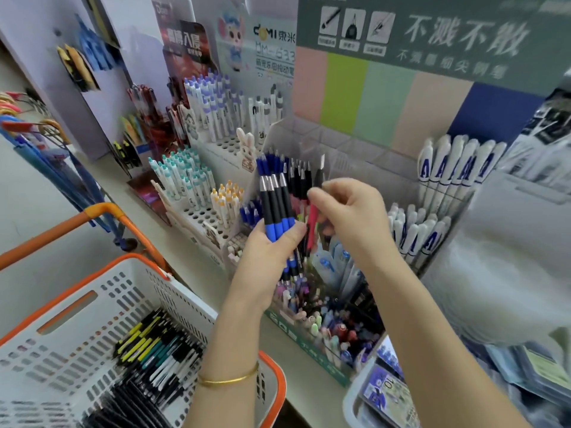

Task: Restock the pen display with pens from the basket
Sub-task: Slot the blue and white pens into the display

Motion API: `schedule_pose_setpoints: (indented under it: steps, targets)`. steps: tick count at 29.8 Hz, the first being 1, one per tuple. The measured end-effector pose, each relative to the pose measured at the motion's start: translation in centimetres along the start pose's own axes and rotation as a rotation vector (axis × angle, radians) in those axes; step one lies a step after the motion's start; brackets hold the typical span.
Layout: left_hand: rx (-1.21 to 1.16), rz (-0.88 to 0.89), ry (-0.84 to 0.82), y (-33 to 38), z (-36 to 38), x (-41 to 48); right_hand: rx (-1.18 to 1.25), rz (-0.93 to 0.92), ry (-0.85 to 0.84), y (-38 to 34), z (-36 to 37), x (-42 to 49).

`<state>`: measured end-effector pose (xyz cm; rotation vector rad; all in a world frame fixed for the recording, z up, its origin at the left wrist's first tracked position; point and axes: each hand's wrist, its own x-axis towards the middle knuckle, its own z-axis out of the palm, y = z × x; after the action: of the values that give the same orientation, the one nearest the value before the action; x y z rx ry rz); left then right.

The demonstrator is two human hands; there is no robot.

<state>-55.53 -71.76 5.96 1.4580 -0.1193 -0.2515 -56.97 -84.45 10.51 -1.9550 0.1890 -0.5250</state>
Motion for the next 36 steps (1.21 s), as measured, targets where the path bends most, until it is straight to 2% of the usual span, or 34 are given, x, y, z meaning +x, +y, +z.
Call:
schedule_pose_setpoints:
  steps: [3, 6, 9, 13, 17, 22, 24, 26, 28, 29, 33, 36]
  targets:
    - [-0.050, -0.023, 0.034, 0.2, -0.5, 0.9, 0.035, -0.046, 0.185, -0.7, -0.3, 2.4]
    - [-0.088, -0.033, 0.031, 0.6, -0.8, 1.1, -0.168, -0.126, 0.231, -0.6, 0.2, 5.0]
    - [-0.133, -0.030, 0.023, 0.5, -0.9, 1.1, -0.444, -0.087, 0.154, 0.9, 1.3, 6.8]
    - [-0.140, -0.018, 0.027, 0.2, -1.2, 1.2, -0.597, -0.012, 0.051, 2.5, 2.7, 7.0]
    - [-0.144, -0.007, -0.001, 0.1, -1.1, 1.1, -0.849, 0.052, -0.096, 2.4, 3.8, 7.1]
    - [-0.180, -0.011, -0.038, 0.3, -0.7, 1.0, -0.934, 0.090, -0.173, 2.3, 3.9, 7.2]
    - [-0.180, -0.004, -0.048, 0.3, -0.5, 1.0, -0.903, 0.094, -0.173, 2.3, 3.5, 6.9]
    - [-0.175, -0.001, -0.057, 0.2, -0.5, 1.0, -0.818, 0.048, -0.098, 2.1, 2.7, 6.4]
    - [-0.164, -0.006, -0.058, 0.0, -0.4, 1.2, -0.631, -0.012, -0.009, 1.7, 1.8, 5.5]
    - [-0.152, -0.010, -0.060, -0.2, -0.4, 1.3, -0.497, -0.031, -0.016, 1.3, 1.3, 4.9]
    - [-0.082, -0.010, -0.098, -0.4, 0.0, 1.5, -0.024, 0.116, -0.334, -0.4, 0.1, 2.3]
    - [-0.069, -0.025, -0.097, -0.6, 0.2, 1.5, -0.012, 0.110, -0.324, -0.3, -0.2, 2.2]
